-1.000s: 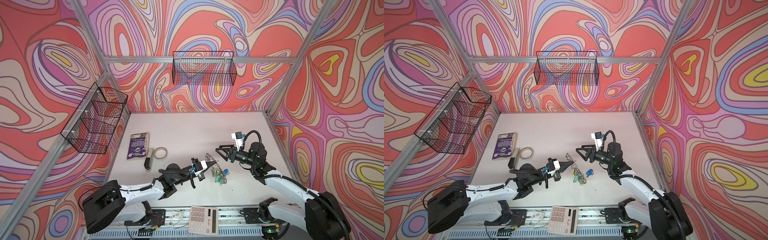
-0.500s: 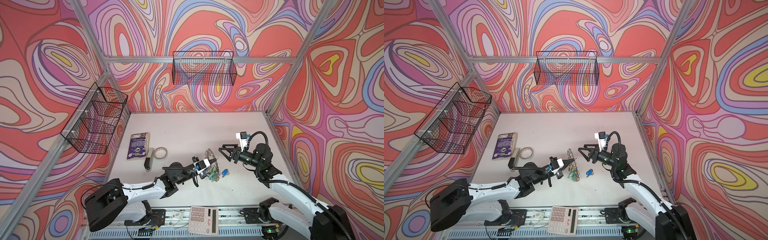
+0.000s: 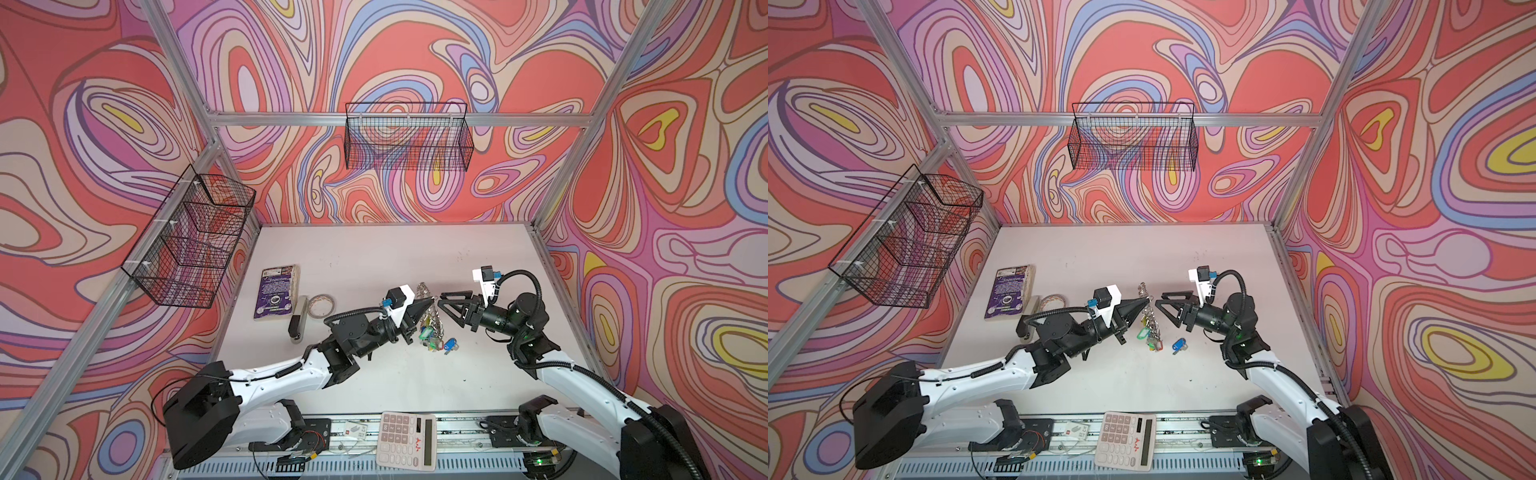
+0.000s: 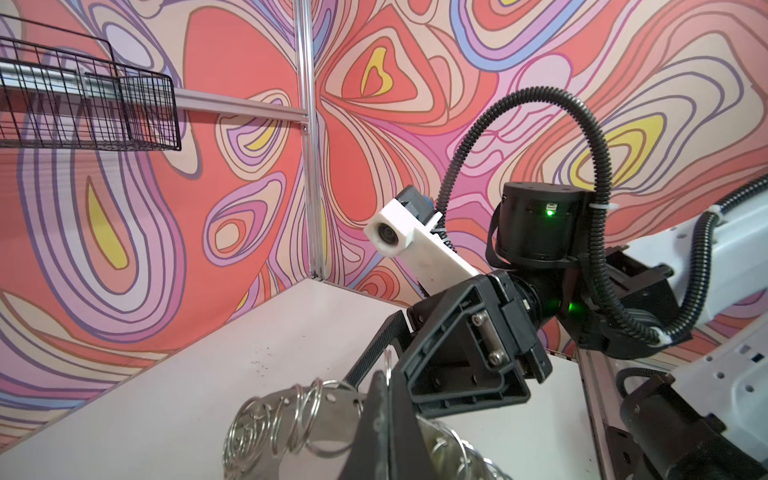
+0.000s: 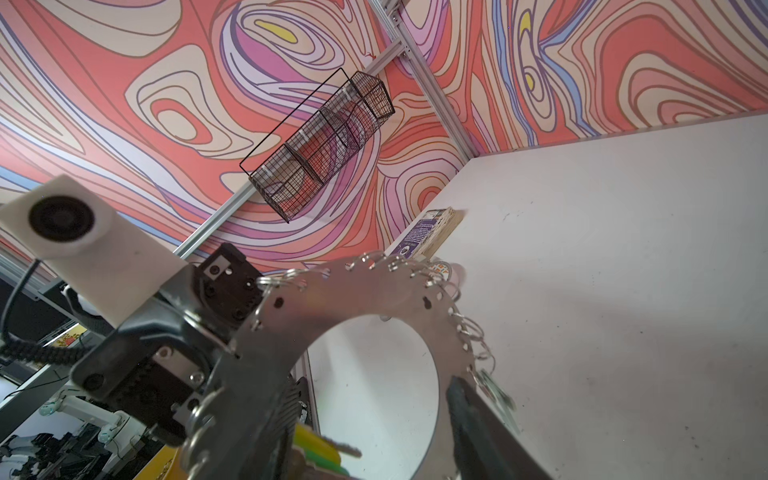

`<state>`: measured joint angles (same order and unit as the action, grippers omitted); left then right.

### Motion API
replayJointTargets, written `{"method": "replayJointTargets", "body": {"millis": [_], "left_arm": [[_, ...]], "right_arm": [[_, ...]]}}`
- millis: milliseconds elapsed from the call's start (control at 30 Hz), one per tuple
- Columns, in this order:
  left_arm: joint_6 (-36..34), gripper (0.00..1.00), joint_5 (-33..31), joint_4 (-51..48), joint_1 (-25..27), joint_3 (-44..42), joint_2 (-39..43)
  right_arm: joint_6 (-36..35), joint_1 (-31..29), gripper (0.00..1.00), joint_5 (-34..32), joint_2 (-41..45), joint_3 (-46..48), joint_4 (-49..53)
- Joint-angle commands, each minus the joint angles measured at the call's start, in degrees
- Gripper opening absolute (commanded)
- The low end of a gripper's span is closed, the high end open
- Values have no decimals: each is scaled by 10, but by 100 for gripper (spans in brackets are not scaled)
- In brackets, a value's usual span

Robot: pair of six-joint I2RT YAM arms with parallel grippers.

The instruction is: Put the keys on the keyring

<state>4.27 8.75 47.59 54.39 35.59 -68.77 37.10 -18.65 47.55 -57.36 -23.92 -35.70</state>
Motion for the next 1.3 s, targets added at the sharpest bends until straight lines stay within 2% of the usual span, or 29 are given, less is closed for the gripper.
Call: {"method": "replayJointTargets", "body": {"millis": [0, 167, 300, 467, 600, 900, 1267], "left_arm": [[35, 0, 15, -171, -14, 61, 49], [2, 0, 54, -472, -36, 173, 68], [-27, 0, 105, -646, -58, 255, 57], [-48, 0, 133, -839, -74, 389, 0], [-39, 0, 130, -969, -77, 501, -74], [-1, 0, 102, -1160, -77, 678, -202], [41, 0, 105, -1194, -98, 723, -277]], "right_arm": [[-26, 3, 61, -14, 28, 5, 28], [-45, 3, 61, -33, 29, 3, 47], [-59, 3, 60, -40, 26, 0, 54], [-70, 3, 60, -46, 16, -2, 51], [-69, 2, 59, -47, 8, -1, 41], [-75, 1, 58, -58, 14, 12, 44], [-83, -11, 58, -81, 12, 23, 49]]}}
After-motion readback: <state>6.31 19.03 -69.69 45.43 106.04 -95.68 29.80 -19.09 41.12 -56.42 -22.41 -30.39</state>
